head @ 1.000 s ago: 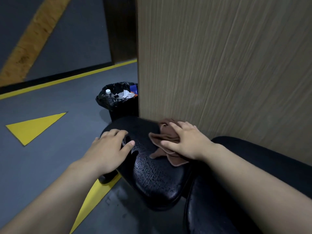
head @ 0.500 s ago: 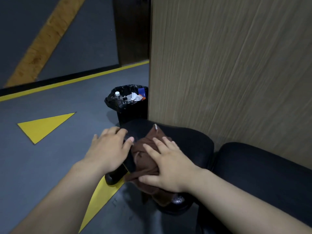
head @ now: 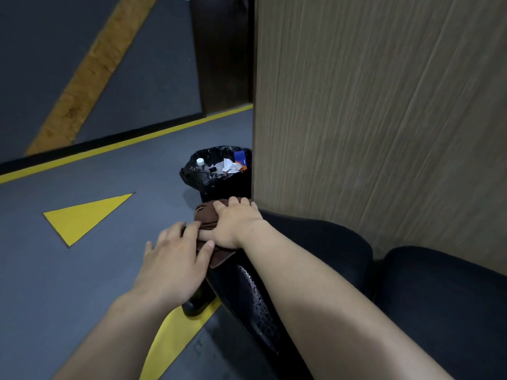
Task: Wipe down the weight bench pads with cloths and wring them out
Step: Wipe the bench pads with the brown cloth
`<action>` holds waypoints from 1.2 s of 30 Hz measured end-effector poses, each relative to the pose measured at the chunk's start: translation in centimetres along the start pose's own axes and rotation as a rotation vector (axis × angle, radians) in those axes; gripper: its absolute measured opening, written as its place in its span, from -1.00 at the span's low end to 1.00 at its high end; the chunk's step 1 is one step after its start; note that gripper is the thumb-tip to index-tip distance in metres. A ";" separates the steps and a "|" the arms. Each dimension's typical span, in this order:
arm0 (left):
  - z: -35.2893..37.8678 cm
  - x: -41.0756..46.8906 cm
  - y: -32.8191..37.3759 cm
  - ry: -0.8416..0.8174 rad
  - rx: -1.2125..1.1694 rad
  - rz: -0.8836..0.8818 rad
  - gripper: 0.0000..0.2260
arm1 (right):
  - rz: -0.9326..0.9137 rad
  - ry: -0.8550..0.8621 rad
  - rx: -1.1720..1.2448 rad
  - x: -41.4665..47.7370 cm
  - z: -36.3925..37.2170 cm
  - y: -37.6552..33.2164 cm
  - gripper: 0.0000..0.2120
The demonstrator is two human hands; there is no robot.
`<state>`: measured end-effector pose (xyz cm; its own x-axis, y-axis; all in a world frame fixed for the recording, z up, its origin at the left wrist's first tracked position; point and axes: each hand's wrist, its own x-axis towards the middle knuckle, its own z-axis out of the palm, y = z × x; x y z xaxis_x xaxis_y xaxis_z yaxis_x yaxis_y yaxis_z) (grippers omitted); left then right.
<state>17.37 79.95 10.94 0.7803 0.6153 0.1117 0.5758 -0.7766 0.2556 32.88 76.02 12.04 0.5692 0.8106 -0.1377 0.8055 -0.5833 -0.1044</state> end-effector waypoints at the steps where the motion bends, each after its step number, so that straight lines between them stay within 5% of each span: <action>1: 0.1 0.0 0.2 -0.002 0.005 0.007 -0.51 | -0.008 0.012 -0.024 0.3 -0.1 0.2 -0.09; 12: 0.8 0.4 2.5 0.010 0.007 0.106 -0.42 | 0.159 -0.089 -0.063 -3.6 -2.3 10.2 -0.06; 23: 1.4 -0.4 3.1 -0.190 -0.038 0.269 -0.34 | 0.259 -0.044 0.054 -15.2 -0.9 20.6 -0.02; 27: 1.5 0.0 2.4 -0.186 -0.106 0.284 -0.15 | 0.246 0.006 0.014 -17.8 0.0 19.3 0.09; 32: 1.3 0.6 1.8 -0.197 -0.089 0.322 -0.37 | 0.203 0.022 -0.131 -21.4 0.8 14.3 0.30; 36: 0.6 0.4 0.5 -0.188 -0.094 0.336 -0.40 | 0.151 0.036 -0.177 -24.6 1.7 9.3 0.17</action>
<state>18.10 79.72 10.52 0.9577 0.2865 0.0282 0.2626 -0.9094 0.3225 26.10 50.51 12.80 0.6883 0.7182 -0.1026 0.7254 -0.6825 0.0896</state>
